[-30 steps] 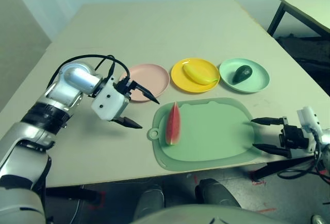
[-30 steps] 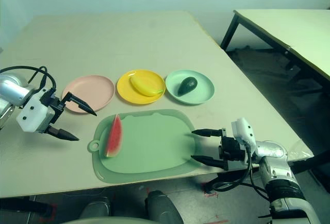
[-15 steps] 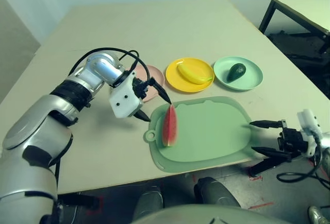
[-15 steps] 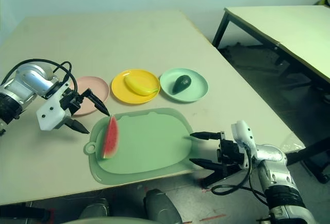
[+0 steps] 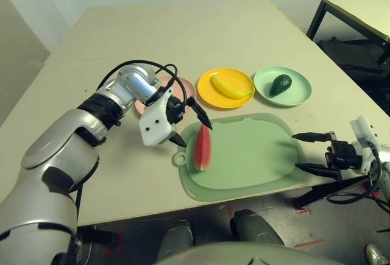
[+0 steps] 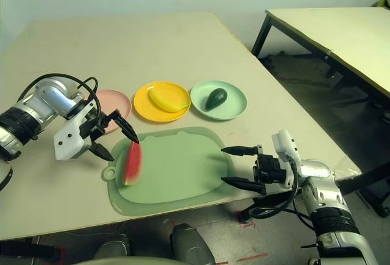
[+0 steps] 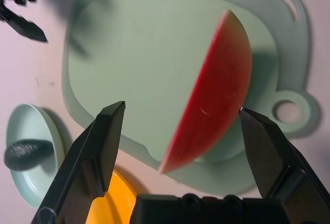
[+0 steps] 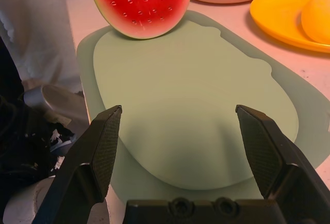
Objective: Place the fruits into color-matched plates.
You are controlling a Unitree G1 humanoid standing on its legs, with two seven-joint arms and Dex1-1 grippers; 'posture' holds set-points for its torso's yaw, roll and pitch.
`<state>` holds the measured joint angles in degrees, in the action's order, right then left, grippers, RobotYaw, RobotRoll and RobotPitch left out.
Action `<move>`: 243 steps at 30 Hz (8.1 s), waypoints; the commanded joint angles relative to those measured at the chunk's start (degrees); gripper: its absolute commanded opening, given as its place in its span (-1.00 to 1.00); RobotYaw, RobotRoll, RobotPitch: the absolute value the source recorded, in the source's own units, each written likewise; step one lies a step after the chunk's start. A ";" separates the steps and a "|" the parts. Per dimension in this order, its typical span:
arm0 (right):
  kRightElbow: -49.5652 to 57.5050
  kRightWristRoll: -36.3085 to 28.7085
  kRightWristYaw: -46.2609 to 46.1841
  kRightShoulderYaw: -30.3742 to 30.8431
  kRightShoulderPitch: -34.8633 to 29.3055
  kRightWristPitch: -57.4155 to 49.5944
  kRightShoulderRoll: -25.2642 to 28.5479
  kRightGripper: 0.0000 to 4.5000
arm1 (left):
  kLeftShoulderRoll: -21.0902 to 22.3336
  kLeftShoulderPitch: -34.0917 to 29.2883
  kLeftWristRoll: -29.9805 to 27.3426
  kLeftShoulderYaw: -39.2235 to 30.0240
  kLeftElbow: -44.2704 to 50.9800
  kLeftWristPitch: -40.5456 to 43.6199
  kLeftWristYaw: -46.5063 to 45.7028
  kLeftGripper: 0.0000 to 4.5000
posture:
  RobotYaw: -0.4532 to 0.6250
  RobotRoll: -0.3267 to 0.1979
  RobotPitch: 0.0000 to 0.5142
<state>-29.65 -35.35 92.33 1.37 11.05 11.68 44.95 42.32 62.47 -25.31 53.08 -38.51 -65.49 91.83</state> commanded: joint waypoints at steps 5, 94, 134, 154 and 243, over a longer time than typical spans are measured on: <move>1.16 -0.09 0.17 -0.45 -0.68 0.19 -0.27 0.98 | -2.20 1.17 2.05 4.05 0.02 -2.74 0.67 1.00 | -0.51 0.25 -0.94; 9.04 3.69 0.16 -5.69 -7.89 0.02 -3.76 1.00 | -16.39 -0.93 17.87 -0.88 -17.11 -0.44 0.67 0.45 | -0.64 0.25 -0.94; 8.93 3.64 0.16 -5.09 -7.57 -0.01 -4.23 1.00 | -11.38 0.98 12.43 -2.25 -13.82 8.12 0.67 -0.40 | -0.58 0.25 -0.96; 10.91 2.27 -7.01 -7.66 -6.23 -6.33 -7.00 1.00 | -8.83 5.46 19.67 -11.02 -22.75 8.85 0.67 -0.40 | -0.53 0.25 -0.94; 16.28 7.10 -27.43 -14.06 -9.02 -0.82 -14.70 1.00 | 11.80 -34.70 15.16 -56.11 18.39 51.10 -27.51 0.99 | -0.30 0.25 -0.87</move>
<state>-12.39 -29.21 66.37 -11.65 2.04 9.87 30.47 54.79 30.38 -8.87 -0.82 -25.36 -19.57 68.36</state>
